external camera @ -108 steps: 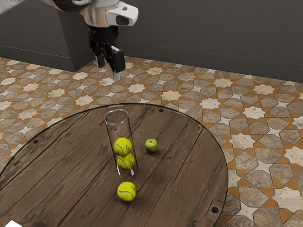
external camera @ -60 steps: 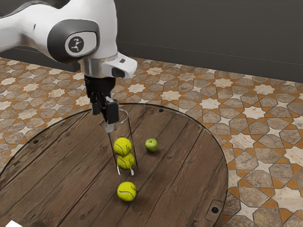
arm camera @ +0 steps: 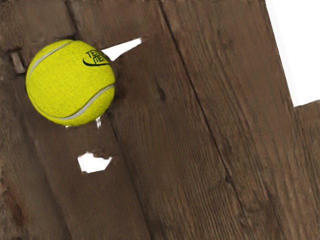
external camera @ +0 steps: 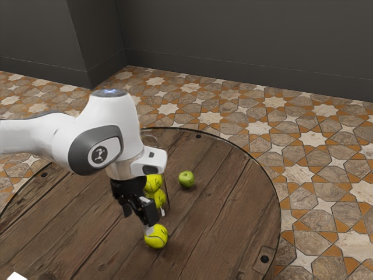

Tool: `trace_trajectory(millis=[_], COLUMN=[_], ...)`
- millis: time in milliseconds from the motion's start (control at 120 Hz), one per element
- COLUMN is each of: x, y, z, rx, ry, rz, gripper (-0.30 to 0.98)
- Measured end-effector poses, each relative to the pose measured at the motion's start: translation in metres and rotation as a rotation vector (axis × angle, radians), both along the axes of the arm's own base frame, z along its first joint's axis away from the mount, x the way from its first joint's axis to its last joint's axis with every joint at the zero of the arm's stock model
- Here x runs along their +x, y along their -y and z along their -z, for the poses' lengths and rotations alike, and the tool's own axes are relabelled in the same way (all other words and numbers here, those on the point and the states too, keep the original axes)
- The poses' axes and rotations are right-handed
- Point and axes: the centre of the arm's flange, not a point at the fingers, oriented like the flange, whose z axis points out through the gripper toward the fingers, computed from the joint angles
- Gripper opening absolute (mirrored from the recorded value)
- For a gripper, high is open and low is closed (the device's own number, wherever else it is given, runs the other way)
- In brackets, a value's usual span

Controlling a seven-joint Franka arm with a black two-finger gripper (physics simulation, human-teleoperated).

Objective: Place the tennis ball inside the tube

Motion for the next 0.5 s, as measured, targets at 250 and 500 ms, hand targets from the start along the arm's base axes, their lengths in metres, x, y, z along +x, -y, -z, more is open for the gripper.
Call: trace_trajectory(millis=[250, 500], x=[0.023, 0.046], y=[-0.02, -0.036], z=[0.063, 0.109], rx=[-0.05, -0.066], ry=[0.061, 0.057], rz=[-0.138, -0.19], gripper=[0.69, 0.61])
